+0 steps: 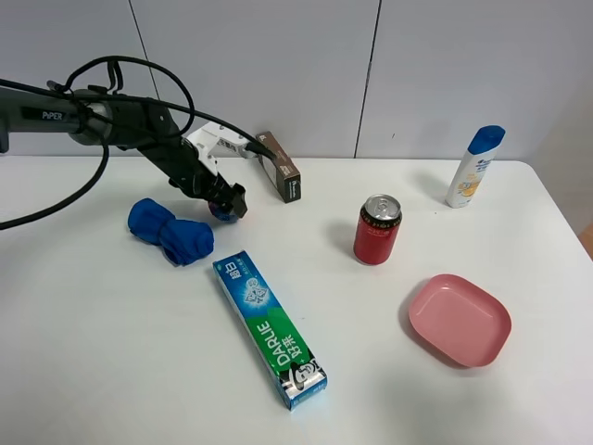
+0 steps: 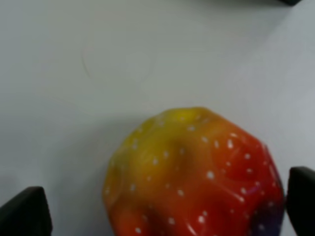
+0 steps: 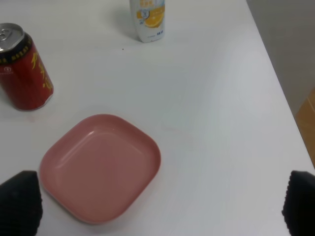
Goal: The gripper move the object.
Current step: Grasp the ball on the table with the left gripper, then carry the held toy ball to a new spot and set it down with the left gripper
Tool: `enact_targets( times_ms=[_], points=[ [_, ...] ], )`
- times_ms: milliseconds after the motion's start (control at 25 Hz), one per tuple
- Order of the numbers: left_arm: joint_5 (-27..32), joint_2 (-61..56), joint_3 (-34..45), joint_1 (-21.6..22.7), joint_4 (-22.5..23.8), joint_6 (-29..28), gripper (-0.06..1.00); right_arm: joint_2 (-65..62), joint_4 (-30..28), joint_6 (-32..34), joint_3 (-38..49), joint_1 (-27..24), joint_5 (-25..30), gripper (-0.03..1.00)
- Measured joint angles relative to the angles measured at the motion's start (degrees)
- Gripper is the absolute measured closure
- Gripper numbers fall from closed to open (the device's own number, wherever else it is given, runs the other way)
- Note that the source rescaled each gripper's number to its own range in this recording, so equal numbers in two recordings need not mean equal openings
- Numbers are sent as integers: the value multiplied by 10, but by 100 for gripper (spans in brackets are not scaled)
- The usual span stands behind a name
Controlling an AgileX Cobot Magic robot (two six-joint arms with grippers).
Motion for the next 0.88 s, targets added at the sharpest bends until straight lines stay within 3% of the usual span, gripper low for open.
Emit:
enact_targets(
  times_ms=[80, 120, 200, 280, 320, 520, 880],
  points=[
    [-4, 4, 0, 0, 0, 0, 9, 0, 0, 0, 0, 0, 0, -3],
    [-7, 4, 0, 0, 0, 0, 16, 0, 0, 0, 0, 0, 0, -3],
    [-13, 4, -4, 0, 0, 0, 44, 0, 0, 0, 0, 0, 0, -3],
    [-15, 4, -10, 0, -1, 0, 89, 0, 0, 0, 0, 0, 0, -3],
    [-15, 4, -13, -1, -1, 0, 94, 0, 0, 0, 0, 0, 0, -3],
    [-11, 4, -13, -1, -25, -2, 93, 0, 0, 0, 0, 0, 0, -3],
    [8, -41, -13, -1, -28, -2, 93, 0, 0, 0, 0, 0, 0, -3]
  ],
)
